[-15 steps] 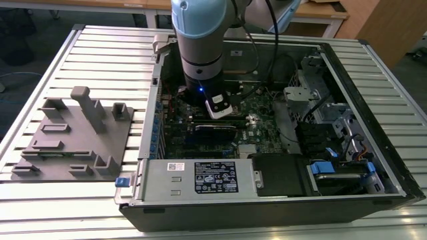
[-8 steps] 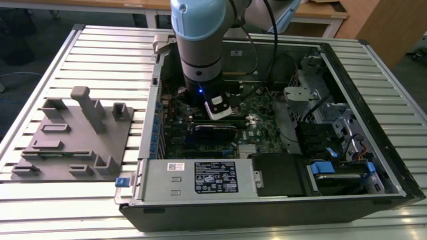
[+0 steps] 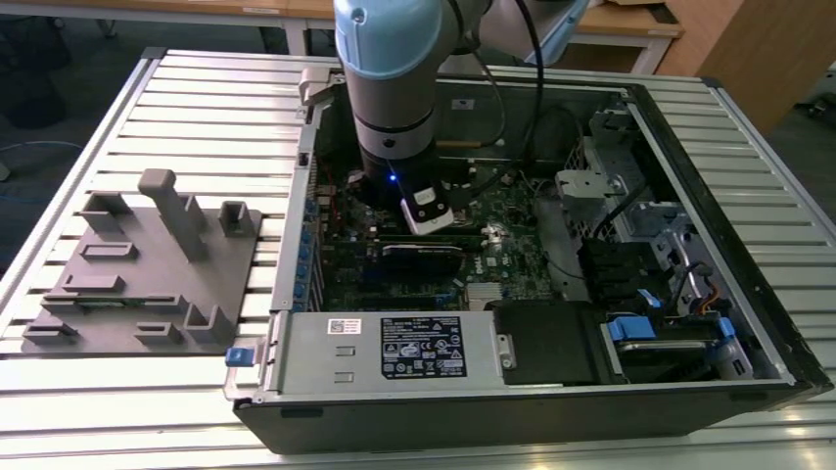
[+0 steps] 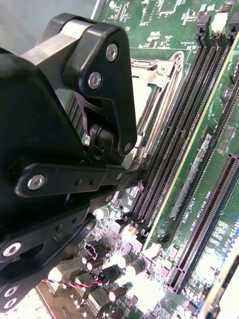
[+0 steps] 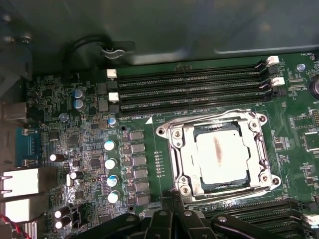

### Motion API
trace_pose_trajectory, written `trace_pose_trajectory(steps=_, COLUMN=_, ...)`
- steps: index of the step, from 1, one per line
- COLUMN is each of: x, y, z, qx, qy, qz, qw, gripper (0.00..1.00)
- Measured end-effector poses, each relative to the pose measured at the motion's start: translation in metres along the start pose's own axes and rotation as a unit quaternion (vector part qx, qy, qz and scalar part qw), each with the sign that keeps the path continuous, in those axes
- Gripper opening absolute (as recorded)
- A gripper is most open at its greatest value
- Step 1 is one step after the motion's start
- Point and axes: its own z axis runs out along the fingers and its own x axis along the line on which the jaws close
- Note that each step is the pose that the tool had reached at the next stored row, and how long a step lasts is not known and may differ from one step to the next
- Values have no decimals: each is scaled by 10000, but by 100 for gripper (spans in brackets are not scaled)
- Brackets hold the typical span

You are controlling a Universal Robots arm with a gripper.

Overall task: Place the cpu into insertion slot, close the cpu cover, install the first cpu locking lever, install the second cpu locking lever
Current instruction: 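Install the second cpu locking lever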

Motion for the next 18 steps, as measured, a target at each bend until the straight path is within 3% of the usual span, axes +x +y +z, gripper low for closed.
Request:
trace_pose_trajectory(steps=5, x=-7, y=19, z=-104, qx=6, qy=1, qz=0, qw=10000, gripper=10)
trace_pose_trajectory(steps=18, x=11, y=10, z=-67, qx=-5, qy=-19, qz=-3, qw=10000, gripper=10)
